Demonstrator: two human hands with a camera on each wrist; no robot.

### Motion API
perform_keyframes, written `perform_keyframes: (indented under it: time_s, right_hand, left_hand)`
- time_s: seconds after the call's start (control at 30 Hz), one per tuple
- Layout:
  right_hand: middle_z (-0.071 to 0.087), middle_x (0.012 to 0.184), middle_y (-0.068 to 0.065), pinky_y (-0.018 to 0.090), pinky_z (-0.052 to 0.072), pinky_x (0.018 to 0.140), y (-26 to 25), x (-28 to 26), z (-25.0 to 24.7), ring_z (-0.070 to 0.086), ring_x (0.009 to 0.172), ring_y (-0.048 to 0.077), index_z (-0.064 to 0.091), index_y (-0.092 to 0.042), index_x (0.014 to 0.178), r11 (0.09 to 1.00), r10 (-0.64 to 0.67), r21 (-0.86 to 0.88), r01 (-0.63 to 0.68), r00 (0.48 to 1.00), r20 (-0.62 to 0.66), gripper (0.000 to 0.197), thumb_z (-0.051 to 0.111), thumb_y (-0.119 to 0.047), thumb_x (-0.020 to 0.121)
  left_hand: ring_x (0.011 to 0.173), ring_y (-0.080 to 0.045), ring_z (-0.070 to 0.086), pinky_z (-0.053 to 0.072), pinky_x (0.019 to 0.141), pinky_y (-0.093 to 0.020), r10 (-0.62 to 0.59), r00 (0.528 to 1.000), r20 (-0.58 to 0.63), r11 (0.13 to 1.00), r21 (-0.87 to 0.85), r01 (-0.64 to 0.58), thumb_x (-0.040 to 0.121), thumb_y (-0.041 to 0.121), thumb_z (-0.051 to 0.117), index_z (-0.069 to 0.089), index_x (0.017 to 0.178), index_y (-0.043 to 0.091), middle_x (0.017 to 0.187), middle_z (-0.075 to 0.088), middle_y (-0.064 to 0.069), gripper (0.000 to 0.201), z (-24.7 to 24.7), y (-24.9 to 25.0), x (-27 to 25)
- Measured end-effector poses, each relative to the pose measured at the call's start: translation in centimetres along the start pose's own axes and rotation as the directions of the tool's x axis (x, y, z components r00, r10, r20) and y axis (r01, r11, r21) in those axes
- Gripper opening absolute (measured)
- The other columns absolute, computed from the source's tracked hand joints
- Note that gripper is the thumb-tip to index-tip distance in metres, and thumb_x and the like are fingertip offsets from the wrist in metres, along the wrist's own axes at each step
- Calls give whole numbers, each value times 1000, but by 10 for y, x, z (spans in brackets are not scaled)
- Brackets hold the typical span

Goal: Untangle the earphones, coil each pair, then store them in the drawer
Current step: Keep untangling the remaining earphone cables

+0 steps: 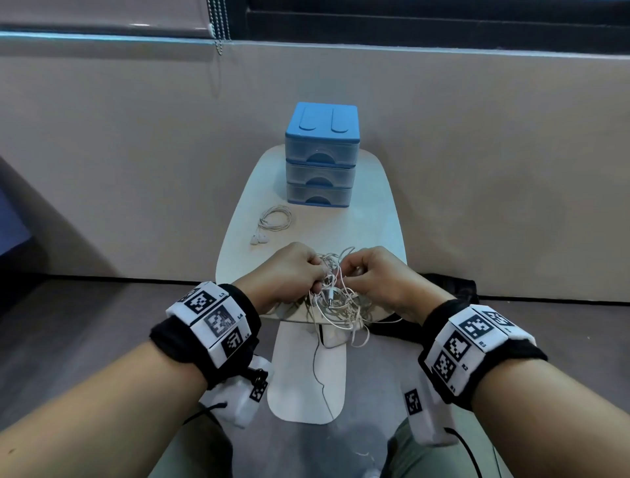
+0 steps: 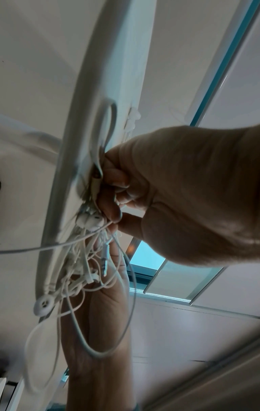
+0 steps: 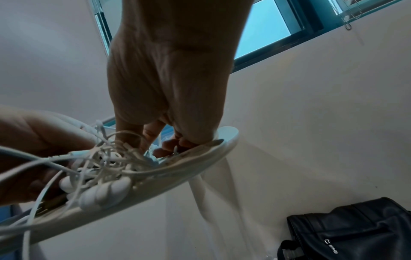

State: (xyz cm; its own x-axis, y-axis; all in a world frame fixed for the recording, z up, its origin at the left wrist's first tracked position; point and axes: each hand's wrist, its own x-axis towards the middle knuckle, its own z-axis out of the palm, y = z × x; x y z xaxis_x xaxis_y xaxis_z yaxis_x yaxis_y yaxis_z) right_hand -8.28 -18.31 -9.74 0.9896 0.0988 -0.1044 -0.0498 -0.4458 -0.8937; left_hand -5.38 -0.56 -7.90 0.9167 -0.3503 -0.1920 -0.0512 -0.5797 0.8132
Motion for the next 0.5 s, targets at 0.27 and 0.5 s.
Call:
perform_keyframes:
  time_s: [0.27,0.5]
  right_hand:
    - [58,77,5,34,45,63,-10,-4,5,53,68,24,75,-12,77,1000,7,22,-7,1000,2,16,76,1,86]
    - [61,57,-6,16,42,50,-4,-3,-4,51,51,3,75,-6,80,991,36,130,-33,999,-17,8,79,-4,86]
  left_hand:
    - [48,-11,48,35,45,-21,9,1000,0,996,-84,-9,103,16,59,67,85,11,65,67,-2,20,-3,-3,-4]
    - [41,-6,46,38,45,-18,-3,1000,26,992,-124,7,102,11,60,68,88,7,68,66,-8,16,-7,-3,-4]
